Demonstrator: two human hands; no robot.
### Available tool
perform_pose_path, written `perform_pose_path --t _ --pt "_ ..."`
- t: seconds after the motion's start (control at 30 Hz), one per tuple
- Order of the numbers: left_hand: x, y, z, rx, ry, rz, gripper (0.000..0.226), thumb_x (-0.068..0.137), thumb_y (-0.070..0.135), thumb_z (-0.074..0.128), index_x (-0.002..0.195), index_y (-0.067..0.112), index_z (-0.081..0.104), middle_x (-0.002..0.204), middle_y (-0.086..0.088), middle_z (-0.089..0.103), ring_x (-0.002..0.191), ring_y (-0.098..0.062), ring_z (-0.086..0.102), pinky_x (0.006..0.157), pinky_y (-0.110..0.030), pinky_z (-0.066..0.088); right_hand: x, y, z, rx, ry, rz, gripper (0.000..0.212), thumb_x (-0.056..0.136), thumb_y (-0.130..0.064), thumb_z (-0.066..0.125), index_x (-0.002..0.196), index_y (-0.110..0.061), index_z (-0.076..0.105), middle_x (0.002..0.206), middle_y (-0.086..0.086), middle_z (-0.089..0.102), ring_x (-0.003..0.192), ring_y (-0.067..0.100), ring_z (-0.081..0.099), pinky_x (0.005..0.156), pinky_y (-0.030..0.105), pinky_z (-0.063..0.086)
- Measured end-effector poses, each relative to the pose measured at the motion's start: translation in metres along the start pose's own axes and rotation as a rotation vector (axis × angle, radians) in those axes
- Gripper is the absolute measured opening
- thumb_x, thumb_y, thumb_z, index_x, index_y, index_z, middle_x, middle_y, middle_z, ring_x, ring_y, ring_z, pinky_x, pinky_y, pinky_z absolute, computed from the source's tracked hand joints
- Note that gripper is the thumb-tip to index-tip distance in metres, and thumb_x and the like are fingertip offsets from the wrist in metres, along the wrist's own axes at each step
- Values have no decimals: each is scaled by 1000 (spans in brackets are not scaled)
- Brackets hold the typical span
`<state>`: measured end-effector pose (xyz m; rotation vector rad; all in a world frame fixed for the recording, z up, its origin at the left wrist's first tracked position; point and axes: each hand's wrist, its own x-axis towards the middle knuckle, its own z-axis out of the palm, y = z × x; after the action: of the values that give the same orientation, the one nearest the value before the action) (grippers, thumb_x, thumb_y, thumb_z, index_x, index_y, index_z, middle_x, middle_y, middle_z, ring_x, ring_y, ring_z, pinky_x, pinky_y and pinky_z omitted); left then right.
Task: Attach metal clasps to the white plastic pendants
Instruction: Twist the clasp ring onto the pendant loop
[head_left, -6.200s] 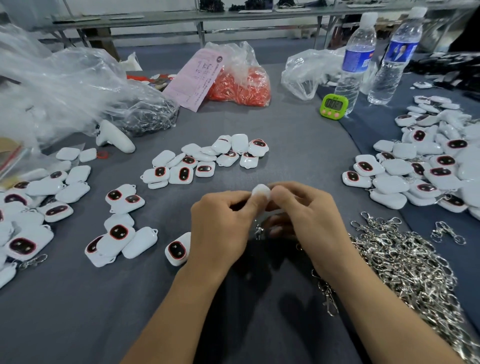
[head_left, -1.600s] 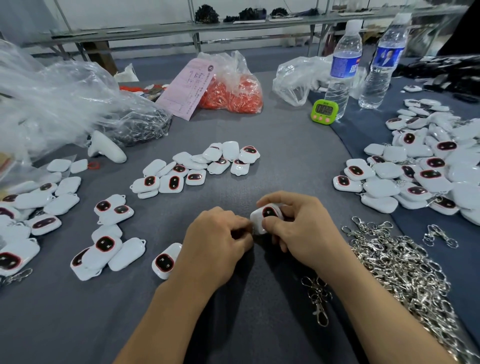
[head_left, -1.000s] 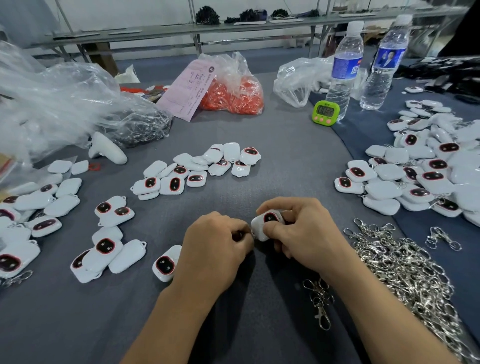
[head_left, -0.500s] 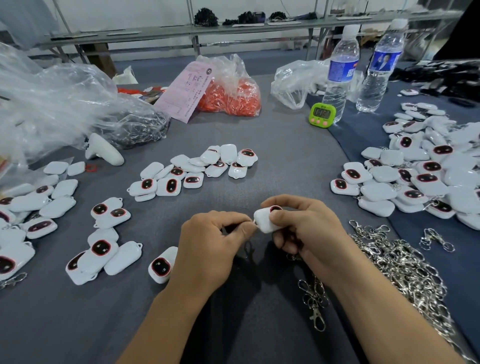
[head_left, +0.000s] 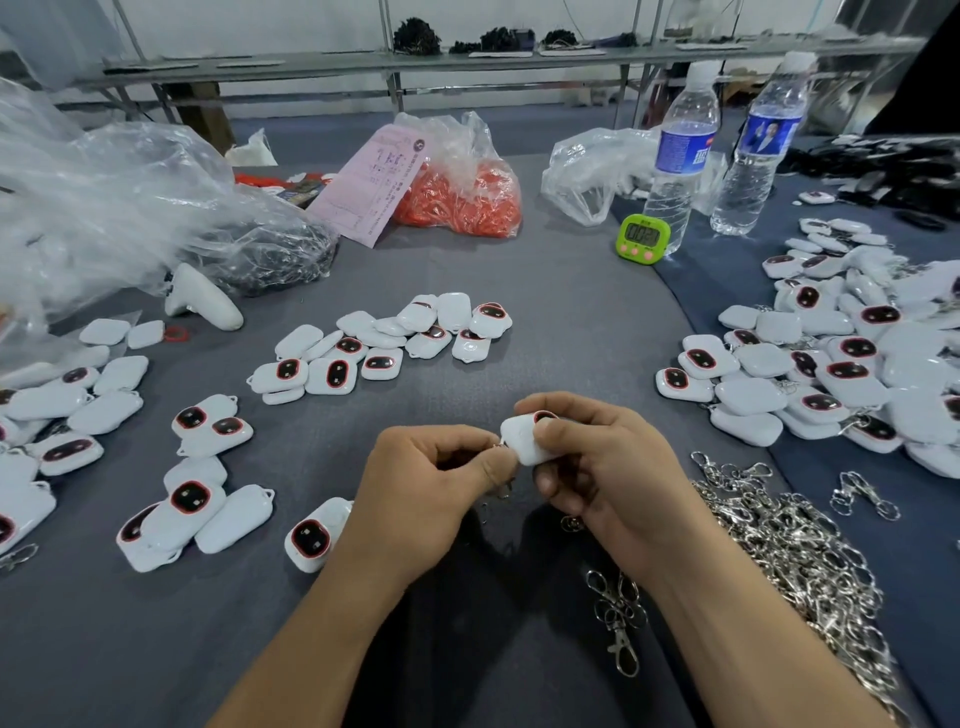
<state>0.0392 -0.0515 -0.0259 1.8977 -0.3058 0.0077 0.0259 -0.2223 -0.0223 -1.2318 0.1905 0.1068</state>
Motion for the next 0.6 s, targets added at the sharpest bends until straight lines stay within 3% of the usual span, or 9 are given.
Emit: perform_pose_path --t 0.1,0.2,0.33,0.47,0.53,0.6 --pt "2 4 0 -107 -58 -72 18 88 18 75 77 31 80 58 6 68 55 1 58 57 -9 44 0 -1 1 37 5 13 20 91 5 57 97 -6 73 75 14 68 44 17 49 36 21 31" --pt "2 2 0 -53 -46 -35 22 89 20 74 71 33 80 56 7 66 53 1 55 55 -9 41 -1 -1 2 60 15 18 21 91 5 57 96 -6 74 76 14 69 44 18 49 37 21 31" --pt "0 -2 -1 263 38 149 11 84 35 72 76 28 77 61 9 64 65 -12 59 60 -21 42 -2 1 4 -22 70 -61 22 91 8 57 95 -6 74 73 16 67 42 18 48 34 21 31" --pt "-1 -3 3 704 91 371 23 86 23 72 63 18 70 55 7 54 62 -15 47 60 -26 28 -4 8 10 -195 130 -170 21 88 6 61 91 -9 74 65 7 67 42 18 49 33 23 33" --pt "-2 -4 4 777 146 425 24 84 23 67 62 16 69 54 5 55 60 -18 47 60 -27 24 -4 9 12 -209 143 -186 20 88 5 62 90 -11 74 66 8 67 43 18 50 34 24 34" --pt "-4 -4 6 726 152 370 21 87 27 68 67 20 71 57 7 57 63 -15 47 61 -27 27 -3 7 12 -146 136 -166 21 89 7 61 90 -9 74 69 12 68 42 19 49 34 23 34"
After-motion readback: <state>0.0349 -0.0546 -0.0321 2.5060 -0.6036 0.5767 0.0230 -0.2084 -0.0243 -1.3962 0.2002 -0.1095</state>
